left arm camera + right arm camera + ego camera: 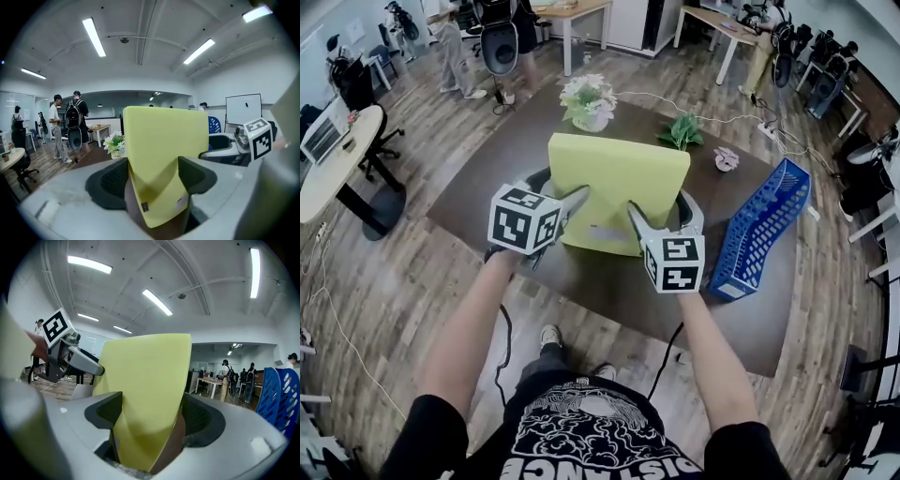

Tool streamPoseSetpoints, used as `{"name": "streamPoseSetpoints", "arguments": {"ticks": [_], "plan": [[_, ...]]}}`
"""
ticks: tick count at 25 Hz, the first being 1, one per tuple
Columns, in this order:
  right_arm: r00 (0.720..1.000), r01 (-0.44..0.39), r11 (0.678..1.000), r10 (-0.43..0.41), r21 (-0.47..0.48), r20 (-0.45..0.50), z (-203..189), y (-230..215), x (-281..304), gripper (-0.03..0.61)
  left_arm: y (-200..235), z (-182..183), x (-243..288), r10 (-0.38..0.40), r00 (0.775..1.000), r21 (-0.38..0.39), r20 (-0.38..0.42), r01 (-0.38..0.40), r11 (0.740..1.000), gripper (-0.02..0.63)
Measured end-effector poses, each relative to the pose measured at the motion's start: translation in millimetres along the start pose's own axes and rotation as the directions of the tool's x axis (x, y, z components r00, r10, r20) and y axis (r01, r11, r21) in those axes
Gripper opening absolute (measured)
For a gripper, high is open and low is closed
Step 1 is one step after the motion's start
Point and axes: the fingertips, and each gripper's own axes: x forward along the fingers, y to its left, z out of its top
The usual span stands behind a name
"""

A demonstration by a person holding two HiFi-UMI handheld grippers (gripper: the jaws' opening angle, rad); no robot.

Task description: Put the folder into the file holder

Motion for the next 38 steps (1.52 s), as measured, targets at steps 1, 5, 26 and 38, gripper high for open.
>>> {"name": "streamPoseSetpoints", "arguments": {"ticks": [1,5,26,38], "plan": [[1.0,-0.01,1.0,0.01,0.001,0.005,0,1,-2,0.39,-2,-2,-3,0.008,1.0,0.001,0.001,-0.008,1.0,0.345],[0.999,-0.04,0.999,0.04,0.012,0.027,2,5,-13,0.383,-8,-5,-13,0.035,0.999,0.008,0.006,-0.035,0.999,0.345],[0.937,-0.342,0.939,0.34,0.022,0.074,9,13,-46,0.38,-19,-17,-38,0.048,0.999,-0.001,-0.007,-0.048,0.999,0.345],[0.823,-0.566,0.824,0.563,0.028,0.072,28,8,-40,0.428,-18,-17,-39,0.063,0.998,-0.003,-0.001,-0.063,0.998,0.345]]}}
